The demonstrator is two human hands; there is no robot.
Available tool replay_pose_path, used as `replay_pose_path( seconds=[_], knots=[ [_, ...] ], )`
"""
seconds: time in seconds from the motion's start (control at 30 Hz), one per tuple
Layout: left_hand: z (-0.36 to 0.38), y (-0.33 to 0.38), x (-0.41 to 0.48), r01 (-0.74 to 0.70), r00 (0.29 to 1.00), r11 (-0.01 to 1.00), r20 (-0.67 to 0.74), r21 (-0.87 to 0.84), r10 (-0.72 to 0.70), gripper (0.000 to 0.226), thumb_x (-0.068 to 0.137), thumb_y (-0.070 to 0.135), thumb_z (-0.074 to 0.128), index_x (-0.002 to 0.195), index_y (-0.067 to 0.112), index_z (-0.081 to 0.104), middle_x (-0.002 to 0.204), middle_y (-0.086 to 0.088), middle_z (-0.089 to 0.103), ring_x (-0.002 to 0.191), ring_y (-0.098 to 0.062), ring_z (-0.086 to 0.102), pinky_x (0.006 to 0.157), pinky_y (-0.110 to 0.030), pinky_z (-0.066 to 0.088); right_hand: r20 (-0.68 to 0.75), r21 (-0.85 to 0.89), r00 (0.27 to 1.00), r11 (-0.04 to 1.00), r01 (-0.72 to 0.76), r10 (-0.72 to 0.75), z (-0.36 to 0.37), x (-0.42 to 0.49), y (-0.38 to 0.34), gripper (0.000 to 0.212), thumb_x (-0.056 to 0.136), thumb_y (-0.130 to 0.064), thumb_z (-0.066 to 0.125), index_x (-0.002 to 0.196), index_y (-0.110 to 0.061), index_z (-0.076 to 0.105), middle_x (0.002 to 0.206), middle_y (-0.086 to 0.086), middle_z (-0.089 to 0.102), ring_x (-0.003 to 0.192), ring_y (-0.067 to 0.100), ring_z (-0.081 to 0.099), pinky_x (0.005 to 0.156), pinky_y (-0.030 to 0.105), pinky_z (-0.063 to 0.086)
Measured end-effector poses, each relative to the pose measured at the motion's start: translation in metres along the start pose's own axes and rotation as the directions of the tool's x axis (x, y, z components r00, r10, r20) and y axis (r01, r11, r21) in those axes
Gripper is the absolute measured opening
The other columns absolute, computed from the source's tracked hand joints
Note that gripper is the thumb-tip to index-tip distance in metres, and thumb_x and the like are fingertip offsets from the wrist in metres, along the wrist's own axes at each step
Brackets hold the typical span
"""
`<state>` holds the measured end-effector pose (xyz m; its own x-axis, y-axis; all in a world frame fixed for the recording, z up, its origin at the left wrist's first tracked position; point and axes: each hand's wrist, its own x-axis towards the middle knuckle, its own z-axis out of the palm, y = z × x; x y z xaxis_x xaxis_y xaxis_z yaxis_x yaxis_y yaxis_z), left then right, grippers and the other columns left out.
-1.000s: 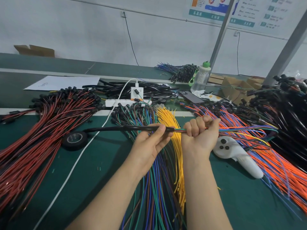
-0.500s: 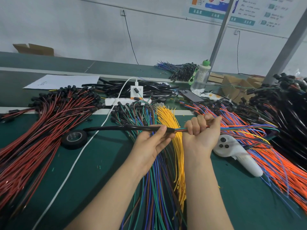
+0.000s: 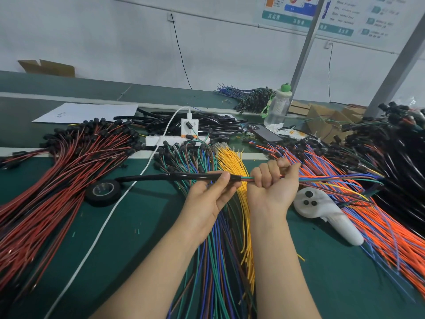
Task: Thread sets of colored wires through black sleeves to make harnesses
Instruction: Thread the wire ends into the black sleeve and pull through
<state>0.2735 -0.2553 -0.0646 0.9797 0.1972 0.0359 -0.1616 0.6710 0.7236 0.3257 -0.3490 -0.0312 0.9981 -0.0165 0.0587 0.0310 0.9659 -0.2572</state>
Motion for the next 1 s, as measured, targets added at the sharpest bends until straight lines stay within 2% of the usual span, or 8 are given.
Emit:
replay_pose_path(
  seconds=[0.2, 0.3, 0.4, 0.47, 0.6, 0.73, 0.9, 1.0],
  knots=[
    [0.005, -0.004, -0.004, 0.017, 0.998, 0.999, 0.056, 0.042, -0.019, 0.008, 0.091, 0.006, 0.054, 0.09, 0.006, 0.062, 0.079, -0.005, 0.068, 0.073, -0.009, 0.068, 0.067, -0.015, 0.054, -0.017, -0.076, 0.999, 0.997, 0.029, -0.031, 0.001, -0.001, 0.002, 0.049, 0.103, -0.042, 0.03, 0.065, -0.014, 0.041, 0.04, -0.007, 0.02, 0.031, 0.006, 0.015, 0.033, 0.017, 0.012],
    [0.006, -0.002, -0.002, -0.022, 1.0, 0.999, 0.02, 0.028, 0.021, 0.009, 0.091, 0.004, 0.054, 0.088, 0.005, 0.063, 0.078, -0.004, 0.068, 0.069, -0.007, 0.067, 0.065, -0.013, 0.053, -0.024, -0.227, 0.999, 0.973, 0.039, -0.045, 0.002, 0.0, 0.014, 0.054, 0.103, -0.042, 0.031, 0.065, -0.011, 0.051, 0.043, -0.003, 0.037, 0.035, 0.01, 0.035, 0.038, 0.018, 0.032],
    [0.007, 0.005, 0.002, -0.17, 0.985, 0.973, 0.032, 0.153, 0.167, 0.009, 0.09, 0.005, 0.056, 0.09, 0.007, 0.065, 0.079, -0.002, 0.07, 0.071, -0.007, 0.067, 0.069, -0.016, 0.053, 0.036, -0.643, 0.999, 0.766, 0.009, 0.019, 0.001, -0.006, 0.032, 0.065, 0.104, -0.044, 0.025, 0.073, -0.011, 0.071, 0.067, 0.002, 0.07, 0.066, 0.014, 0.066, 0.064, 0.023, 0.051],
    [0.008, 0.012, 0.002, -0.273, 0.962, 0.909, 0.059, 0.314, 0.268, 0.011, 0.09, 0.005, 0.057, 0.089, 0.01, 0.066, 0.078, 0.002, 0.072, 0.072, -0.008, 0.067, 0.072, -0.019, 0.053, 0.086, -0.72, 0.974, 0.688, -0.087, 0.212, 0.001, -0.011, 0.041, 0.065, 0.104, -0.045, 0.022, 0.081, -0.013, 0.074, 0.076, 0.003, 0.074, 0.071, 0.012, 0.069, 0.067, 0.021, 0.052],
    [0.006, 0.036, 0.003, -0.334, 0.935, 0.864, 0.016, 0.377, 0.354, 0.011, 0.089, 0.003, 0.059, 0.085, 0.011, 0.066, 0.07, 0.006, 0.071, 0.062, -0.002, 0.064, 0.063, -0.014, 0.052, 0.084, -0.615, 0.969, 0.778, -0.132, 0.231, 0.008, -0.007, 0.03, 0.039, 0.088, -0.051, 0.047, 0.095, -0.018, 0.067, 0.078, -0.004, 0.062, 0.056, 0.007, 0.052, 0.053, 0.017, 0.038],
    [-0.008, 0.065, 0.002, -0.285, 0.948, 0.91, -0.049, 0.3, 0.313, 0.008, 0.088, 0.007, 0.061, 0.084, 0.009, 0.068, 0.071, 0.002, 0.071, 0.063, -0.005, 0.066, 0.062, -0.012, 0.052, -0.022, -0.24, 0.995, 0.966, -0.101, 0.099, 0.01, 0.008, -0.007, 0.037, 0.099, -0.039, 0.043, 0.071, -0.016, 0.049, 0.061, -0.004, 0.047, 0.033, 0.002, 0.025, 0.033, 0.012, 0.017],
    [0.013, 0.041, 0.005, -0.224, 0.971, 0.917, -0.009, 0.329, 0.24, 0.009, 0.091, 0.003, 0.056, 0.086, 0.003, 0.065, 0.072, -0.004, 0.067, 0.062, -0.01, 0.061, 0.063, -0.015, 0.052, -0.1, -0.517, 0.995, 0.854, -0.061, 0.01, 0.022, -0.003, 0.032, 0.042, 0.102, -0.031, 0.041, 0.066, -0.01, 0.046, 0.048, -0.003, 0.05, 0.03, 0.002, 0.03, 0.029, 0.013, 0.024],
    [0.015, 0.038, 0.007, -0.203, 0.977, 0.938, -0.007, 0.28, 0.214, 0.009, 0.092, 0.003, 0.055, 0.091, 0.0, 0.064, 0.074, -0.01, 0.064, 0.061, -0.012, 0.059, 0.063, -0.016, 0.053, -0.125, -0.479, 0.983, 0.86, -0.176, 0.131, 0.024, -0.003, 0.037, 0.041, 0.101, -0.034, 0.044, 0.069, -0.009, 0.052, 0.049, -0.003, 0.049, 0.03, 0.002, 0.032, 0.029, 0.013, 0.026]
  ],
)
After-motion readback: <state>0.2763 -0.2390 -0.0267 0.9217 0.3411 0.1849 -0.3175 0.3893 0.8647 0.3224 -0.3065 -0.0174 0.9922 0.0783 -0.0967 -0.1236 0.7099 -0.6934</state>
